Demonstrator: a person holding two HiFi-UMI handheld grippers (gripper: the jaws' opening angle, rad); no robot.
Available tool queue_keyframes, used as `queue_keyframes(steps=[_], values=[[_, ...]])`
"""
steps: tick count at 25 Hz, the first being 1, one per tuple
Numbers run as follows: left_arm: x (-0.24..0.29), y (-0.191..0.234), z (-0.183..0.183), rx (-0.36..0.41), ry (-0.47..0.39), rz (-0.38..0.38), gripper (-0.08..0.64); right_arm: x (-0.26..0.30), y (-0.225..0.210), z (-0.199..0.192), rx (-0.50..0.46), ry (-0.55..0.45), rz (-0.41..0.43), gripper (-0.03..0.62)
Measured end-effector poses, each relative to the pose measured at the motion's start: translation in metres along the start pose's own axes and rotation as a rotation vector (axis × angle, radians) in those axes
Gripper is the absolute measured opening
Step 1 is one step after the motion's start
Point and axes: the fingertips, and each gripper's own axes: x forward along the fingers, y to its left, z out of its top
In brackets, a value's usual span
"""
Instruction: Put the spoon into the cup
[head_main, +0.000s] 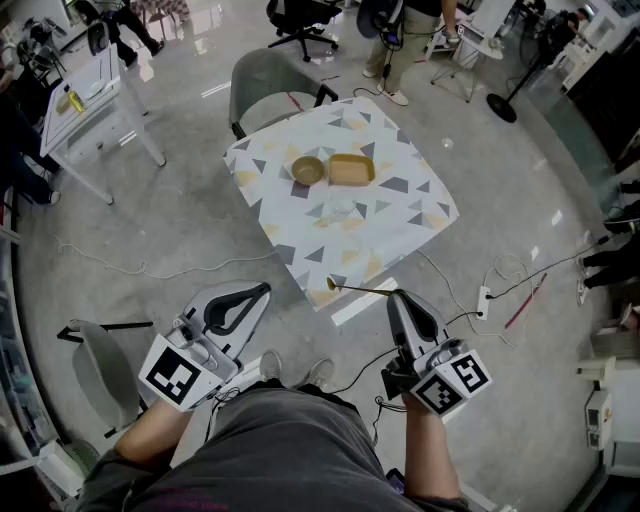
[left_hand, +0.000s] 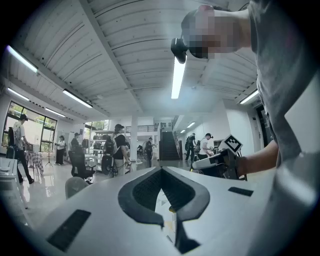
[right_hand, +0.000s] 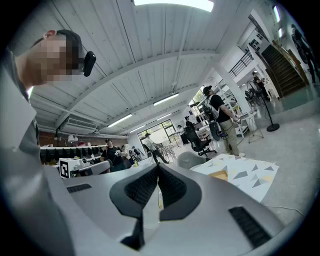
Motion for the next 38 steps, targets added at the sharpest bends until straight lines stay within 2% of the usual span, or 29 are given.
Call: queue_keyframes(steps=[16, 18, 20, 23, 30, 34, 38], values=[[0.019, -0.014, 0.003, -0.002, 0.004, 0.034, 0.015, -0.010, -0.025, 0.012, 0.018, -0.013, 0.022, 0.023], [0.022, -0.019, 0.008, 0.005, -0.016, 0.047, 0.015, -0.015, -0.028, 0.014, 0.018, -0.012, 0.031, 0.023], [0.025, -0.022, 0.021, 0.027, -0.076, 0.063, 0.015, -0.019, -0.031, 0.016, 0.017, -0.010, 0.040, 0.023], [0.030, -0.031, 0.027, 0.037, -0.093, 0.081, 0.015, -0.027, -0.038, 0.020, 0.017, -0.006, 0.053, 0.023], [0.038, -0.055, 0.019, 0.023, -0.026, 0.103, 0.015, -0.046, -0.054, 0.023, 0.026, 0.009, 0.083, 0.023], [0.041, -0.064, 0.034, 0.054, -0.080, 0.118, 0.015, -0.057, -0.059, 0.026, 0.029, 0.015, 0.088, 0.023], [0.039, -0.070, 0.021, 0.026, -0.018, 0.119, 0.015, -0.064, -0.064, 0.026, 0.031, 0.013, 0.084, 0.023]])
